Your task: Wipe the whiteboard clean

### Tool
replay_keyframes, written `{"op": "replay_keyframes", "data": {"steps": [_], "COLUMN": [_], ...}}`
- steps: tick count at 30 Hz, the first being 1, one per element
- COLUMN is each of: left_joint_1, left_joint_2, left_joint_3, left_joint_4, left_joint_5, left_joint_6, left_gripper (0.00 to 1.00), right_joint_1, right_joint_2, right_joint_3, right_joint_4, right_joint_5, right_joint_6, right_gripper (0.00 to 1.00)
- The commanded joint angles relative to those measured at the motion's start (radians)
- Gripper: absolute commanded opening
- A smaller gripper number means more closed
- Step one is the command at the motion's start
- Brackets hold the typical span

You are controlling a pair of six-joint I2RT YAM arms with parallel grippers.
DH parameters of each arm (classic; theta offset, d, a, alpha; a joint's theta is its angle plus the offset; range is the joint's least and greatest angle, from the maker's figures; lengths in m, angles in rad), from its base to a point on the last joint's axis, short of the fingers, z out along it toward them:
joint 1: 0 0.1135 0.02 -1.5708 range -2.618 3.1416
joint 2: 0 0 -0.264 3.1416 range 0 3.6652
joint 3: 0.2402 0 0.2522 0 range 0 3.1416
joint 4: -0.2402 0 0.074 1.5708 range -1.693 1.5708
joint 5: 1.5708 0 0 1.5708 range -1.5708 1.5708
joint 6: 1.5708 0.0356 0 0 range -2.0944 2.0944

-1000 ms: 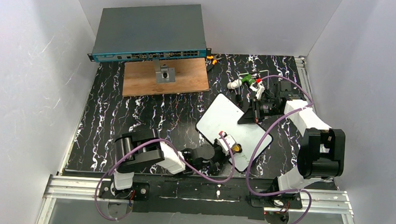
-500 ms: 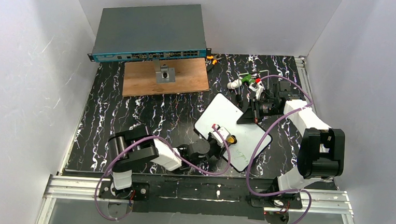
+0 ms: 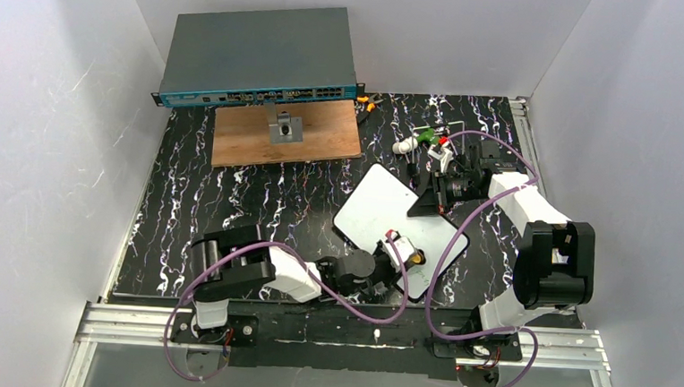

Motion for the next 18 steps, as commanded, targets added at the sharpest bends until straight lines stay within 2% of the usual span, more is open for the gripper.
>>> {"op": "replay_keyframes", "data": {"steps": [1,4,11,18], "left_joint_1": [-0.006,0.002,0.084,0.079], "left_joint_2": [0.013,-0.001,-0.050,-0.049], "left_joint_3": [0.029,0.026,-0.052,-0.056], "left_joint_4": [0.025,0.010,0.036,0.043], "left_joint_5": [-0.031,-0.107,-0.129,-0.036], "left_joint_6": [0.045,0.072,-0.044,-0.080], "left_gripper": [0.00,0.00,0.00,0.00], "right_joint_1": [0.005,0.005,0.005,0.005], "right_joint_2": [-0.001,0.002,-0.002,-0.001], "right_joint_3": [0.007,0.008,0.008,0.009], "right_joint_4": [-0.016,-0.019,-0.018,-0.019], "right_joint_5": [-0.098,-0.099,-0.100,-0.096], "right_joint_6": [0.009,0.009,0.007,0.006], "right_gripper": [0.01,0.01,0.01,0.01]}}
